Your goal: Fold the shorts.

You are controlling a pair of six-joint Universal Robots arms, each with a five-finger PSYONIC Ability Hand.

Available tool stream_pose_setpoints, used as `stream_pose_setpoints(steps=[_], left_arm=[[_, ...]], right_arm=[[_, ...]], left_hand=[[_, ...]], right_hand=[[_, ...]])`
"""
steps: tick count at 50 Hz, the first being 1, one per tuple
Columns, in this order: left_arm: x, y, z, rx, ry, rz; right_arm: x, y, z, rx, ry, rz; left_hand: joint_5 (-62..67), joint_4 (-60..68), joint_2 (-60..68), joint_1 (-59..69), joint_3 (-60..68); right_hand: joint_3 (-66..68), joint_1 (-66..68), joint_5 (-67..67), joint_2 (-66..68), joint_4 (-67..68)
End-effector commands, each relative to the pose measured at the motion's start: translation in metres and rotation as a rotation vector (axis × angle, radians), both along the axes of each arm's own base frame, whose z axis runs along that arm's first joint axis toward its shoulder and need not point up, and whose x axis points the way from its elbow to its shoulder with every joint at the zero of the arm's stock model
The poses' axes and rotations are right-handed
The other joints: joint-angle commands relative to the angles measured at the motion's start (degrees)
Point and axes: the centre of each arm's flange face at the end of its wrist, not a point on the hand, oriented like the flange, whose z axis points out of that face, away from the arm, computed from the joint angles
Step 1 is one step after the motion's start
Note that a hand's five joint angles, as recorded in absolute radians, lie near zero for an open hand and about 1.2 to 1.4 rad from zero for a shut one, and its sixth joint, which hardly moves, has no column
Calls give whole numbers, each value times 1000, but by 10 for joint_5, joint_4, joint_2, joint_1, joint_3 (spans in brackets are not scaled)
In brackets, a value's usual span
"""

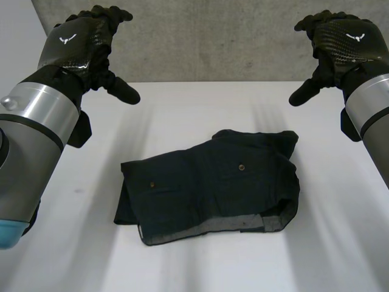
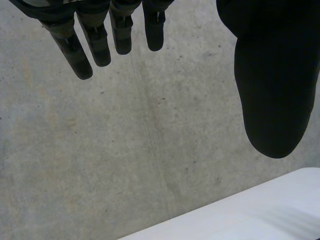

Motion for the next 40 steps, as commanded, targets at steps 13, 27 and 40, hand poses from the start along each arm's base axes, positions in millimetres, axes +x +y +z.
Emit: stream_pose_setpoints(steps=[13,27,40], left_arm=[[-12,-29,-66,-75,-410,34],[8,-109,-160,68,-635,80],[6,-94,-196,235,-682,-81]], right_arm=[[-3,37,-86,267,409,168],[-7,38,-172,384,457,155],[-6,-19,-165,158,498,47]], left_hand=[[-27,-21,-21,-23,-26],[-27,-21,-21,-23,-26],[551,556,557,554,552]], right_hand=[[-20,-15,-42,-26,-33],[156,160,133,149,142],[680,685,658,674,667]])
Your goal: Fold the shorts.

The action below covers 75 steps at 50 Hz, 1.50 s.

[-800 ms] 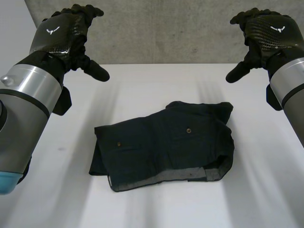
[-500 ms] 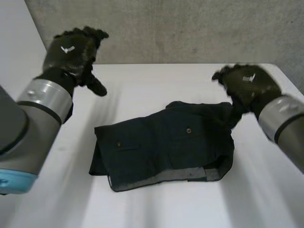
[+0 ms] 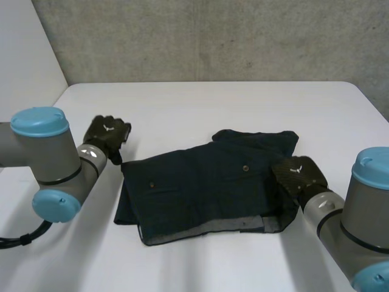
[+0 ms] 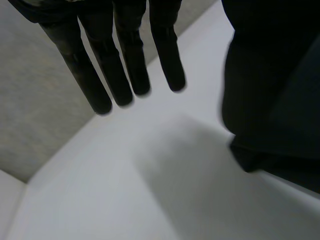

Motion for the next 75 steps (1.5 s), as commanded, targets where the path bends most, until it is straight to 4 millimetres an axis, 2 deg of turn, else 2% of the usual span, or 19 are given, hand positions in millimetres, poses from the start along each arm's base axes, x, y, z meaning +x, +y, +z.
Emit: stream_pose_setpoints(steps=[1,9,13,16,18,19,24,29,32,33,36,37,41,48,55,61,65,67,75], left_arm=[[-7,24,-3,107,0,-88],[-14,71,34,79,28,-159],[-10,90,56,33,68,-164],[-6,100,67,9,100,-163],[-6,104,70,0,113,-167],[-6,108,73,-11,126,-168],[-4,113,74,-16,139,-168],[-1,107,70,-18,141,-153],[0,102,69,-27,144,-144],[1,100,68,-27,144,-141],[6,87,59,-15,139,-110],[9,81,54,-4,135,-95],[8,74,42,26,131,-98],[5,67,27,78,144,-116],[8,64,25,88,157,-101],[8,64,26,71,161,-102],[8,64,25,62,163,-100],[8,64,25,63,162,-98],[8,65,26,62,162,-98]], right_arm=[[-3,-48,20,-210,48,-27],[-22,-141,40,-442,263,-111],[-36,-176,50,-504,304,-188],[-39,-187,59,-539,298,-211],[-38,-187,62,-545,291,-210],[-37,-185,64,-546,286,-214],[-39,-164,70,-481,235,-226],[-28,-105,110,-401,53,-199],[-21,-81,114,-327,-23,-175],[-14,-64,114,-268,-69,-150],[0,-35,109,-163,-122,-92],[10,-16,101,-88,-142,-44],[27,28,75,72,-149,55],[48,74,34,179,-121,179],[57,77,-8,198,-73,183],[54,72,-19,183,-56,132],[59,72,-20,148,-74,143],[61,69,-17,110,-97,148],[60,63,-20,71,-47,163]], left_hand=[[322,321,311,288,313],[299,298,288,264,290],[140,138,128,105,131],[116,114,105,81,107],[104,103,93,69,95],[94,93,83,59,85],[62,61,51,27,53],[47,45,36,12,38],[20,18,9,-15,11],[20,18,9,-15,11],[-4,-5,-15,-38,-13],[-20,-22,-32,-55,-30],[-34,-35,-45,-69,-43],[-36,-37,-47,-70,-45],[-39,-40,-50,-74,-48],[-39,-40,-50,-74,-48],[-41,-42,-52,-75,-50],[-49,-50,-60,-84,-58],[-64,-66,-75,-99,-73]], right_hand=[[155,237,154,139,133],[155,237,154,139,133],[155,237,154,139,133],[155,237,154,139,133],[-15,67,-16,-31,-37],[-221,-139,-222,-237,-242],[-450,-368,-451,-466,-471],[-499,-417,-500,-515,-520],[-489,-407,-490,-505,-510],[-484,-402,-485,-500,-505],[-479,-397,-480,-495,-500],[-477,-395,-478,-493,-499],[-474,-392,-475,-490,-495],[-465,-383,-466,-481,-487],[-413,-331,-415,-430,-435],[-374,-293,-376,-391,-396],[-111,-29,-112,-127,-132],[86,168,85,70,64],[155,237,154,139,133]])
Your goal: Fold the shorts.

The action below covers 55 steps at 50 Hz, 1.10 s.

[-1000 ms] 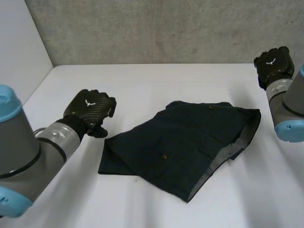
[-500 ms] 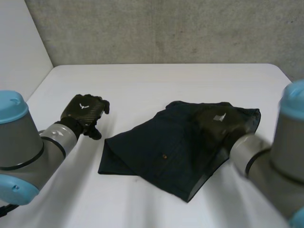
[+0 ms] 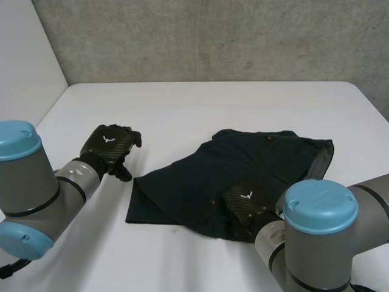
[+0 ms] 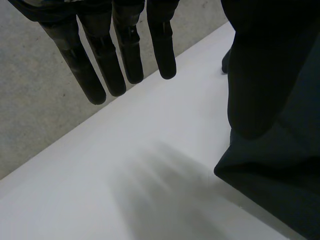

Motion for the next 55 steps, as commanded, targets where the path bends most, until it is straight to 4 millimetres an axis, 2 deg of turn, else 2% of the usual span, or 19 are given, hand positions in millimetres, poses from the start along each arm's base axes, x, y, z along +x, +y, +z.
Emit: stream_pose_setpoints(steps=[1,5,8,9,10,14,19,23,29,36,40,44,46,49,50,52,55], left_arm=[[0,1,1,-4,0,2],[1,4,0,7,-2,2],[1,7,-1,16,-5,-2],[1,8,-2,22,-7,-2],[0,10,-2,27,-7,-8],[-1,13,-7,57,-9,-12],[-5,14,-7,70,7,-17],[-9,9,-10,94,52,-9],[-19,-2,-12,156,159,6],[-32,5,-22,366,212,-17],[-30,9,-20,449,209,-26],[-24,3,-18,454,212,-1],[-20,-1,-18,449,214,15],[-18,-3,-18,443,215,26],[-21,-3,-16,434,215,25],[-24,0,-11,419,215,11],[-37,12,26,322,237,-59]], right_arm=[[-1,-3,-1,-49,46,23],[-1,-5,6,-94,73,43],[-2,-10,26,-163,72,42],[-4,-12,36,-190,65,36],[-8,-18,53,-238,50,18],[-20,-26,85,-320,18,-25],[-23,-21,109,-368,-12,-28],[-27,-14,116,-362,-9,-23],[-30,-9,115,-342,8,-20],[-33,-12,116,-344,11,-33],[-33,-12,115,-341,12,-33],[-34,-13,116,-346,9,-35],[-33,-13,118,-351,6,-35],[-33,-13,124,-374,4,-34],[-33,-13,125,-380,6,-33],[-33,-14,132,-404,6,-32],[-32,-15,140,-434,4,-33]], left_hand=[[18,15,12,12,9],[-18,-20,-23,-23,-27],[-77,-79,-82,-82,-86],[-85,-87,-91,-91,-94],[-102,-104,-107,-107,-111],[-132,-134,-138,-138,-141],[-134,-136,-139,-139,-143],[-129,-131,-134,-134,-138],[-77,-79,-82,-82,-86],[-26,-28,-32,-32,-35],[26,24,20,20,17],[86,84,81,81,77],[180,178,175,175,171],[435,433,430,430,426],[506,504,500,500,497],[507,505,501,501,498],[507,505,501,501,498]], right_hand=[[152,255,162,136,140],[152,255,162,136,140],[152,255,162,136,140],[152,255,162,136,140],[152,255,162,136,140],[152,255,162,136,140],[152,255,162,136,140],[152,255,162,136,140],[152,255,162,136,140],[152,255,162,136,140],[152,255,162,136,140],[152,255,162,136,140],[152,255,162,136,140],[152,255,162,136,140],[152,255,162,136,140],[152,255,162,136,140],[152,255,162,136,140]])
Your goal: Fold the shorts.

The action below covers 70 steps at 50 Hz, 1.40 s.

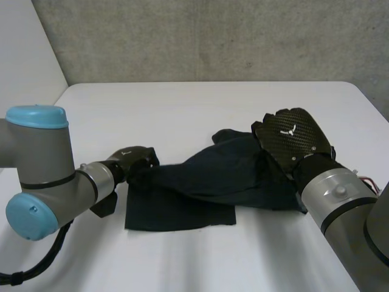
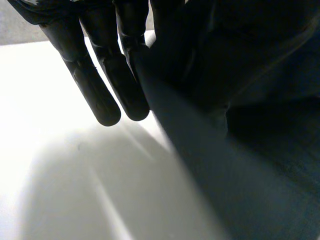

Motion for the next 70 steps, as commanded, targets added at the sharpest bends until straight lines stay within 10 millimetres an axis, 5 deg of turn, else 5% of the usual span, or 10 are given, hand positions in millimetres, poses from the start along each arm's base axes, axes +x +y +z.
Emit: stream_pose_setpoints(steps=[1,14,24,35,46,53,59,63,65,70], left_arm=[[-20,18,58,-175,53,-70],[11,111,292,-804,328,-56],[37,154,349,-946,385,-28],[23,123,312,-814,306,-22],[-32,14,151,-463,-46,-62],[-66,-52,92,-479,-134,-18],[-86,-97,100,-657,-64,41],[-93,-114,110,-763,-11,73],[-97,-116,111,-786,-2,71],[-100,-112,111,-790,-19,61]], right_arm=[[1,-3,25,-84,-4,-1],[-28,6,160,-366,-156,-78],[-44,35,217,-493,-232,-79],[-41,28,188,-373,-174,-77],[-8,-51,69,-16,-43,-92],[19,-122,18,-36,-65,-130],[36,-171,22,-237,-178,-196],[48,-196,18,-359,-237,-195],[51,-204,-2,-336,-175,-205],[49,-198,-38,-177,-3,-192]], left_hand=[[141,135,136,151,139],[141,135,136,151,139],[141,135,136,151,139],[141,135,136,151,139],[141,135,136,151,139],[141,135,136,151,139],[114,108,110,124,113],[-386,-392,-390,-376,-387],[-539,-545,-543,-529,-540],[-559,-565,-564,-549,-561]], right_hand=[[125,247,142,130,120],[125,247,142,130,120],[125,247,142,130,120],[125,247,142,130,120],[125,247,142,130,120],[125,247,142,130,120],[125,247,142,130,120],[125,247,142,130,120],[-501,-378,-484,-495,-505],[-575,-453,-558,-570,-580]])
